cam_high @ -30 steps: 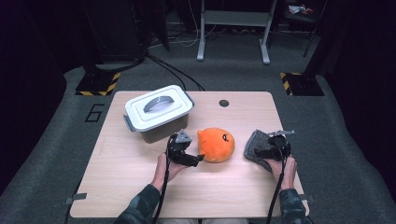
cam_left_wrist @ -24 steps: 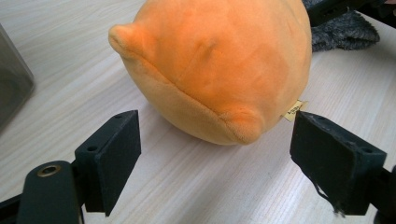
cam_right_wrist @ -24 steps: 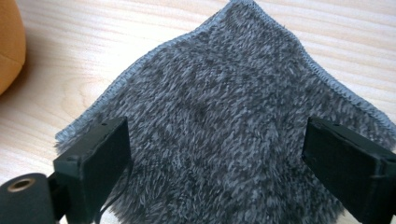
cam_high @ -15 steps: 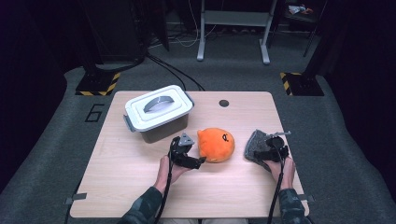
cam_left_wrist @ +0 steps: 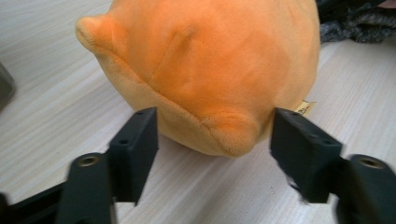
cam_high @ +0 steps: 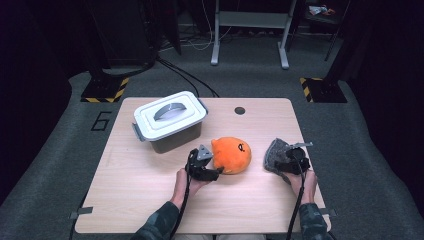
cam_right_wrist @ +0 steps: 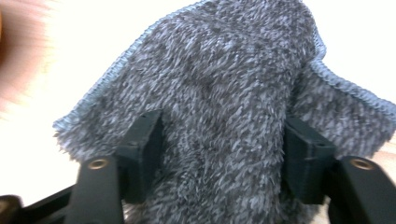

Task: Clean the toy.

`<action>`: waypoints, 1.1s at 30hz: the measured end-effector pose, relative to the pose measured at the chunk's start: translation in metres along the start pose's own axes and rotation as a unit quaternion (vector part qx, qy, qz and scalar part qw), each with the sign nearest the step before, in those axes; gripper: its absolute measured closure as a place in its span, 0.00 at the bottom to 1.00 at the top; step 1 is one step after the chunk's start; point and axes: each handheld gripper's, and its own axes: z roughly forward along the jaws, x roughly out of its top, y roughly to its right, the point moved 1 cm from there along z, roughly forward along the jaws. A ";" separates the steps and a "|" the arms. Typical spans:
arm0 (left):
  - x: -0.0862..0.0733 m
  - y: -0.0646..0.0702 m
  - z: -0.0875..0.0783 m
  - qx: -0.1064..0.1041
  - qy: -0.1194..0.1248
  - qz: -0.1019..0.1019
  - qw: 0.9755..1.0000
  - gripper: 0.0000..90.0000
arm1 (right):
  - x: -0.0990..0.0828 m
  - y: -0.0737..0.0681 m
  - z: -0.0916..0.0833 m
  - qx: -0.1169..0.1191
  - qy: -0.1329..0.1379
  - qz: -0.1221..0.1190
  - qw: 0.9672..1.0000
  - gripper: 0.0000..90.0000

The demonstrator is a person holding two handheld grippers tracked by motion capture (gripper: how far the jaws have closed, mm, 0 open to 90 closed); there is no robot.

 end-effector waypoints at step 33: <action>0.008 0.004 0.000 0.013 -0.014 0.049 0.999 0.81 | 0.033 -0.011 -0.063 0.111 0.113 0.016 0.987 0.85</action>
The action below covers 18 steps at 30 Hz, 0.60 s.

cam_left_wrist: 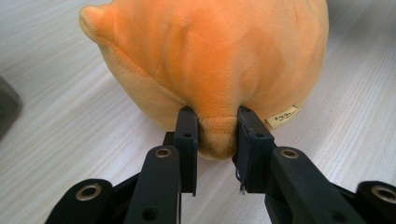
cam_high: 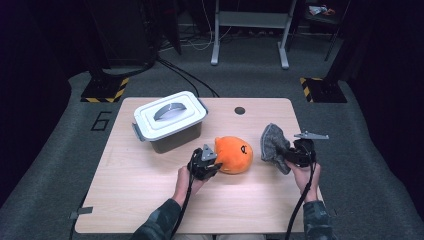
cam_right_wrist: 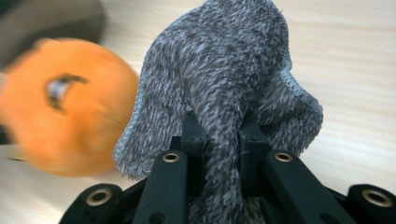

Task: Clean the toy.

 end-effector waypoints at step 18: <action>0.009 0.007 -0.001 0.011 -0.009 0.020 1.000 0.81 | 0.051 -0.092 0.029 0.091 -0.018 -0.092 0.991 0.84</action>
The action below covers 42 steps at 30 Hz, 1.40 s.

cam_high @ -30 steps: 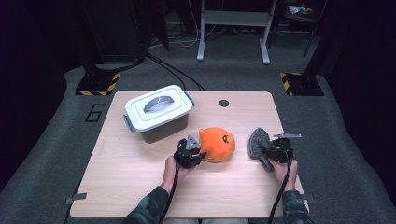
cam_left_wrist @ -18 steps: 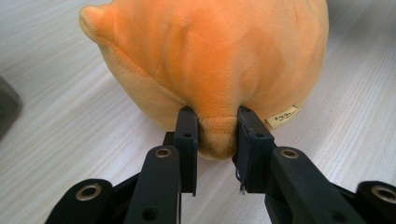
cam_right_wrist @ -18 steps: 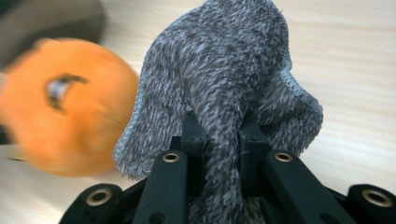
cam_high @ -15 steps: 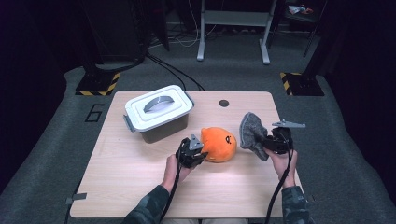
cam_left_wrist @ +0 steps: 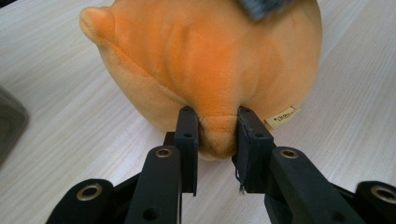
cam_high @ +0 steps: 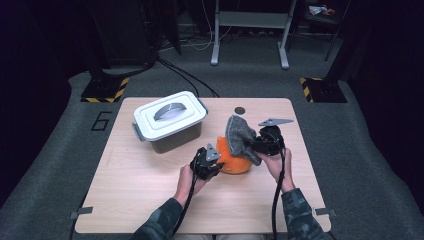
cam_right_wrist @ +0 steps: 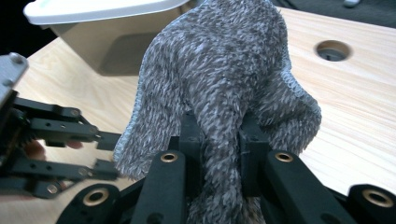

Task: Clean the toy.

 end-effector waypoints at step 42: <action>0.003 0.013 0.002 0.008 0.004 0.019 1.000 0.84 | -0.003 -0.012 0.033 -0.058 -0.041 -0.038 0.997 0.84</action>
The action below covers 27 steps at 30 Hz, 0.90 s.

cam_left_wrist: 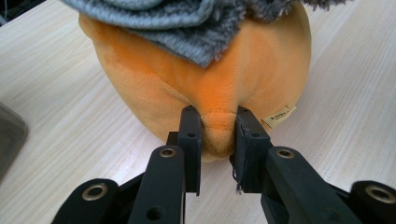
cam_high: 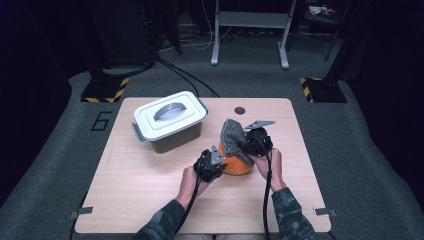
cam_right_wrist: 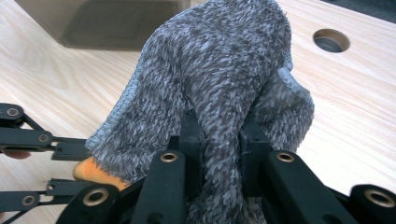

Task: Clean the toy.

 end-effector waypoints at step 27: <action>-0.006 -0.005 0.000 -0.010 -0.004 -0.016 1.000 0.84 | -0.040 0.051 -0.005 -0.042 -0.022 0.064 0.997 0.84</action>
